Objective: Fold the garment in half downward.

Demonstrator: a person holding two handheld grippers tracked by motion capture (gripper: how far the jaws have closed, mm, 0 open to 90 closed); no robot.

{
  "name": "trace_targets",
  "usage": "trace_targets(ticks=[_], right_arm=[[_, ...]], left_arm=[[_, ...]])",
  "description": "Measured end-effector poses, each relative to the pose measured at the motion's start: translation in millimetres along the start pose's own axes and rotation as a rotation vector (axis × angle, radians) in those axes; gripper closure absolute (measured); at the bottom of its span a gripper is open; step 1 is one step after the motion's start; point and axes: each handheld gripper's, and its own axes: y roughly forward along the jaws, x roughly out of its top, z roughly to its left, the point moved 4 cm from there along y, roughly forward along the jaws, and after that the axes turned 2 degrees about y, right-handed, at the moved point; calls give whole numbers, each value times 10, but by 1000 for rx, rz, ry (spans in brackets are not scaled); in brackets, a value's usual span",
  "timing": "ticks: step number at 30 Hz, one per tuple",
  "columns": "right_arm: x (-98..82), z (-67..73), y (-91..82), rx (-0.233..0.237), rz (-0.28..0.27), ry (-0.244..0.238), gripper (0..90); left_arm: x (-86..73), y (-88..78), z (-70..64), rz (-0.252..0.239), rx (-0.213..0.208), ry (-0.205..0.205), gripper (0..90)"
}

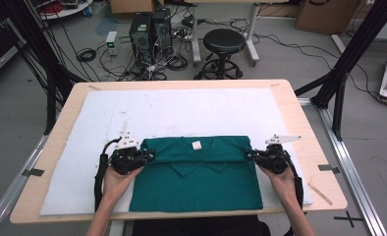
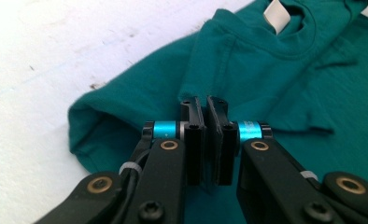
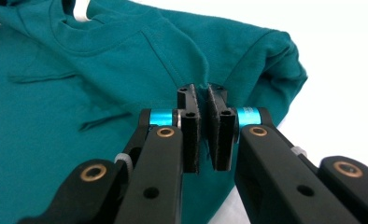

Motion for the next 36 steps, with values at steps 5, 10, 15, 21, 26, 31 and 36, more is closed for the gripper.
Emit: trace_targets(ticks=[5, 10, 15, 21, 26, 31, 36], right_arm=[[-109, 60, -70, 22, 9, -3, 860], [-195, 127, -130, 38, 20, -3, 859], [-302, 234, -210, 61, 24, -20, 859], [-373, 285, -231, 61, 38, -20, 859], [-385, 268, -228, 67, 50, -8, 686], [-225, 271, -220, 112, 20, 24, 540], [-18, 306, -56, 111, 46, 11, 477]], left_arm=[[-55, -43, -54, 0, -21, -15, 855], [-149, -121, -107, 6, -53, -32, 854], [-232, -200, -177, 8, -60, -33, 854], [-294, -204, -219, 26, -67, -32, 854], [-273, -221, -161, 10, -96, -67, 707], [-67, -223, -95, -46, -127, -103, 534], [86, -63, -81, -28, -120, -112, 521]])
